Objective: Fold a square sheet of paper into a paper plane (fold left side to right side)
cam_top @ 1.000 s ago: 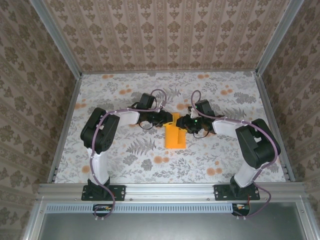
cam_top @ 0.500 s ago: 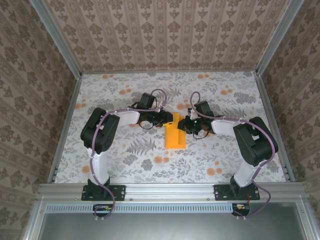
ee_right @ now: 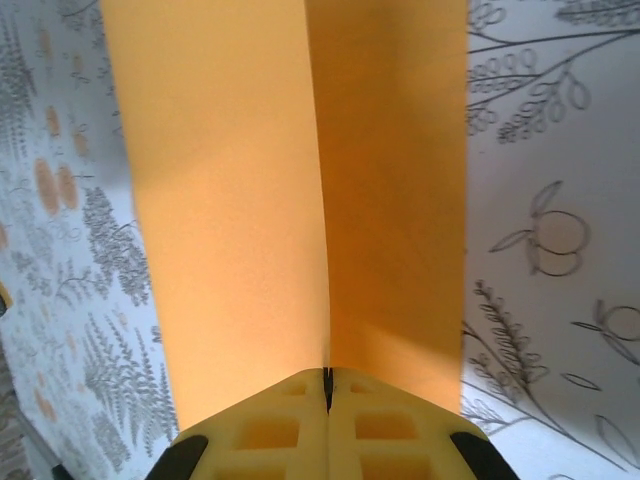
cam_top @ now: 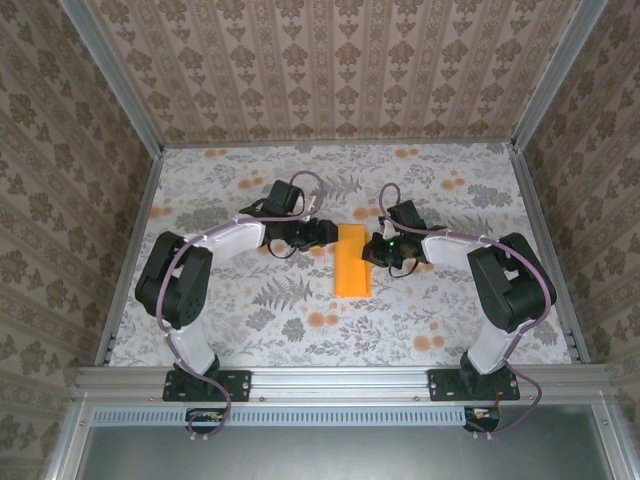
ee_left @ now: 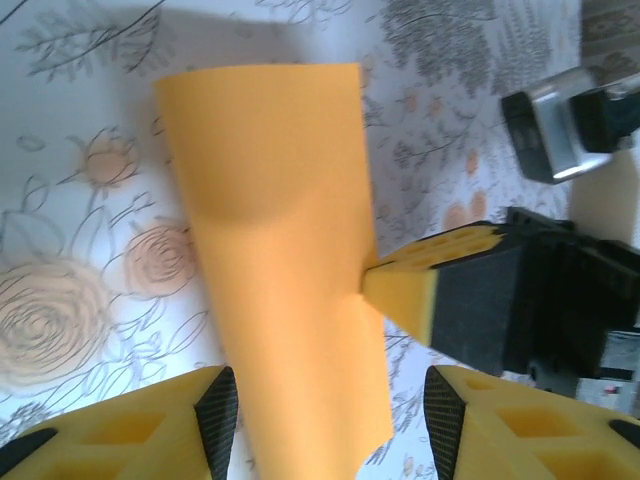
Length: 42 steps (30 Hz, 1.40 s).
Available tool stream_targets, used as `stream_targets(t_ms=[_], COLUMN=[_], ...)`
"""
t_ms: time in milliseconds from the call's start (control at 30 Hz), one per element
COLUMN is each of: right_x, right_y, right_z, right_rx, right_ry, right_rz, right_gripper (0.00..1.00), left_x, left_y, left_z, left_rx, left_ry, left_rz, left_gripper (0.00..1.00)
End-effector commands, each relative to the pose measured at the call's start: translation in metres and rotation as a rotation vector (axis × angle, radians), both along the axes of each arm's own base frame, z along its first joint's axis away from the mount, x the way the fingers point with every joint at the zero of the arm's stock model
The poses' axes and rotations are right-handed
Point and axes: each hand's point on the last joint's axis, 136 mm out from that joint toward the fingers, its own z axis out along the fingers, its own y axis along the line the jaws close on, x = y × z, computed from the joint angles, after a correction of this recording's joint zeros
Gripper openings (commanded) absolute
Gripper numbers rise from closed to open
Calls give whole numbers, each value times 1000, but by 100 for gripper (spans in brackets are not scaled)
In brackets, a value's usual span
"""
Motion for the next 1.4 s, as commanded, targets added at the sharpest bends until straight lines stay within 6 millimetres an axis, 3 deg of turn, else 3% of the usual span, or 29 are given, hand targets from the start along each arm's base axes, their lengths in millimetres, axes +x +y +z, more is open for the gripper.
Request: stream_targets(t_ms=[0,300,533,767,933,1033,1067,1167,1367], right_x=[2,1,3,7,7,4,3,0,-4], right_y=[-6,-6,-8,-36,-74,-87,-89,-91,-96], right_z=[1,0,3,20,43,50,62,71,82], right_rx=[-62,-62,-74,-162,-272,-293,-280,-262,-255], right_ry=[-10,-8,-25,-109,-225,-259,-292,-313,-342], right_rz=[4,12,17,-54,-192,-235,-247,-259,-276], right_gripper=[2,5,11,39,71,85,89,98,100], left_x=[-16,-17,-22,-25,-29,-31,-31,-32,-36], left_y=[9,-18,-18,-14,-16,-17,-16,-17,-19], left_z=[-33,-52,-67,-81,-87,-89,-90,-91,-96], left_rx=[105,135,200,268,288,307,314,329,371], left_ry=[64,99,118,125,131,130,130,131,135], left_rz=[-18,-52,-68,-88,-111,-127,-131,-150,-193], left_gripper=[55,55,47,45,45,45,45,45,48])
